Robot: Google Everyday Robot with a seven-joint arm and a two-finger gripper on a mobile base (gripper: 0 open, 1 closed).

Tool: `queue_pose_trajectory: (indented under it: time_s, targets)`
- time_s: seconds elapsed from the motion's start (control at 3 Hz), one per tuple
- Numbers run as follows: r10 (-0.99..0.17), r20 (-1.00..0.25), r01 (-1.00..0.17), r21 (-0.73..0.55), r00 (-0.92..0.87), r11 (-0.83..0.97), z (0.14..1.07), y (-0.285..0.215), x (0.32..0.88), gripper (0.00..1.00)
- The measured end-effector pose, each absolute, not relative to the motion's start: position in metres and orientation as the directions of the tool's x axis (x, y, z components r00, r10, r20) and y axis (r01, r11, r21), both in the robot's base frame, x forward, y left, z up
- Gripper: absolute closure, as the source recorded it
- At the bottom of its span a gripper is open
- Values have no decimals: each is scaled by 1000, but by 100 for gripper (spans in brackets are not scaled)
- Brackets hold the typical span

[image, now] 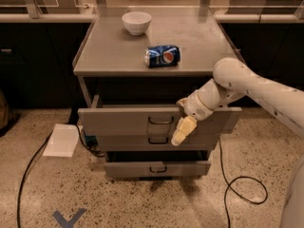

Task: Open top drawer

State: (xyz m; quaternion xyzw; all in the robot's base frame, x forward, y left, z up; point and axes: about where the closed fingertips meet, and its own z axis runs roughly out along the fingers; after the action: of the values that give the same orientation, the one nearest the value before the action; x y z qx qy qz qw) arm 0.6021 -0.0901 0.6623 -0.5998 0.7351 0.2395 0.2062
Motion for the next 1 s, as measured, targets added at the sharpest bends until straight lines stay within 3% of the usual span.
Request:
queue_pose_trajectory:
  time_s: [0.67,1.0]
  targets:
    - [-729,-607,-948,222,-317,227,685,-101,522,0]
    - [-729,-607,-948,222,-317,227,685,-101,522,0]
